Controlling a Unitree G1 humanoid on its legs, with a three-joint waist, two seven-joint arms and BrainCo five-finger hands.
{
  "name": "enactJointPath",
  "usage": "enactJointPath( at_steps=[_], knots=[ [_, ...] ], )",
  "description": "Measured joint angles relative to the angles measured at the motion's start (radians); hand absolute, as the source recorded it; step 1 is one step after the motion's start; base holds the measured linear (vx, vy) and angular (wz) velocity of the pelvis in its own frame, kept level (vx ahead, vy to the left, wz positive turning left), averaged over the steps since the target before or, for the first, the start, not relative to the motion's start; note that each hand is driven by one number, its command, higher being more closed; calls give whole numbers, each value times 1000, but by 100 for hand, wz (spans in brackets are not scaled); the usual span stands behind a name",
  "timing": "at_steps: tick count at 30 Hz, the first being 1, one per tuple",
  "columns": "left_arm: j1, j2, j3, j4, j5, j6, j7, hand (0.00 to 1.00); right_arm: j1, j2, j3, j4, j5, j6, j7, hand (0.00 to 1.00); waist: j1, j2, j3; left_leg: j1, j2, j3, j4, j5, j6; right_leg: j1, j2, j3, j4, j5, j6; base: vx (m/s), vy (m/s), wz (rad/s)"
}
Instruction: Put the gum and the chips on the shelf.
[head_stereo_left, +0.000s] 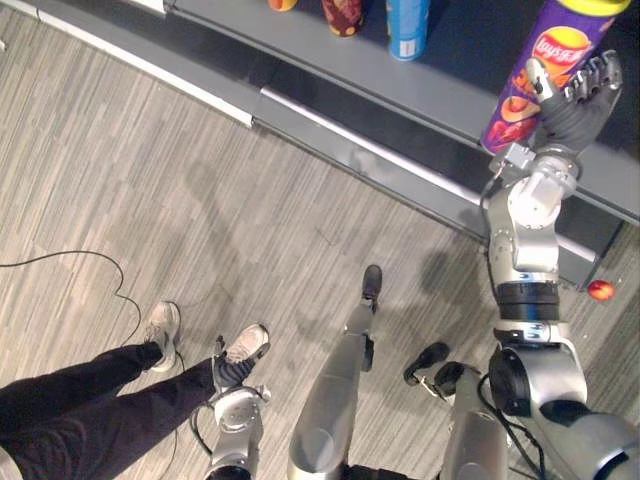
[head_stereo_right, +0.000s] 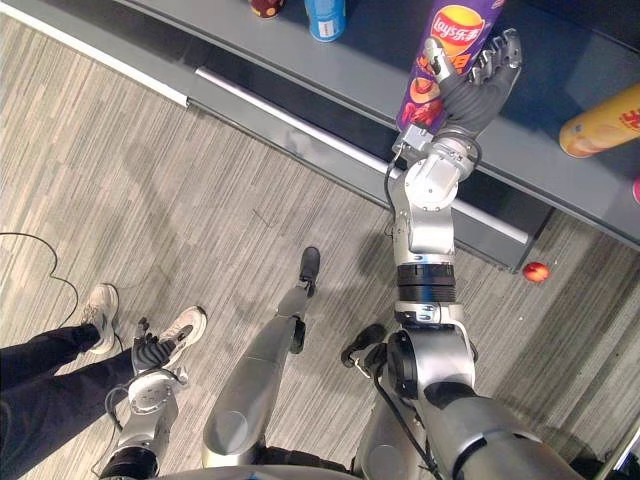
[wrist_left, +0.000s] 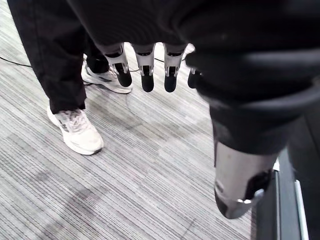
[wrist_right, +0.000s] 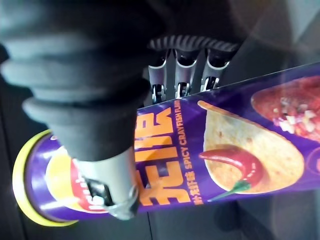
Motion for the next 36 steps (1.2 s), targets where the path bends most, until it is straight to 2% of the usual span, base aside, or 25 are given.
enactJointPath(
  at_steps=[10,13,17,25,36],
  knots=[
    [-30,0,10,-14,8,-4,26,0,-117,-9,-13,-108,-57,-14,-105,100,11,2,1,-83,-22,-3,33,0,0,-73,-50,-34,78,-29,-4,-6,-84,12],
    [-59,-1,11,-25,8,-8,30,0,-129,-45,-18,-152,-90,-22,-142,100,24,4,1,-111,-22,-9,43,-1,1,-88,-54,-52,87,-30,-5,0,-82,15],
    [-66,-12,19,-89,8,-12,32,0,-161,-55,-30,-217,-128,-26,-180,100,29,4,1,-160,-35,-9,89,-21,6,-122,-89,-70,133,-30,-5,2,-70,10],
    [-66,-43,58,-122,8,-15,32,0,-173,-53,-24,-275,-129,-29,-190,100,31,4,1,-238,-28,27,194,-74,19,-164,-115,-70,183,-30,-5,-9,-60,2],
    [-67,-56,89,-122,9,-15,32,0,-175,-39,-5,-266,-127,-30,-189,100,38,3,1,-297,-15,56,251,-99,27,-208,-127,-68,217,-30,-5,-20,-49,-1]
  ],
)
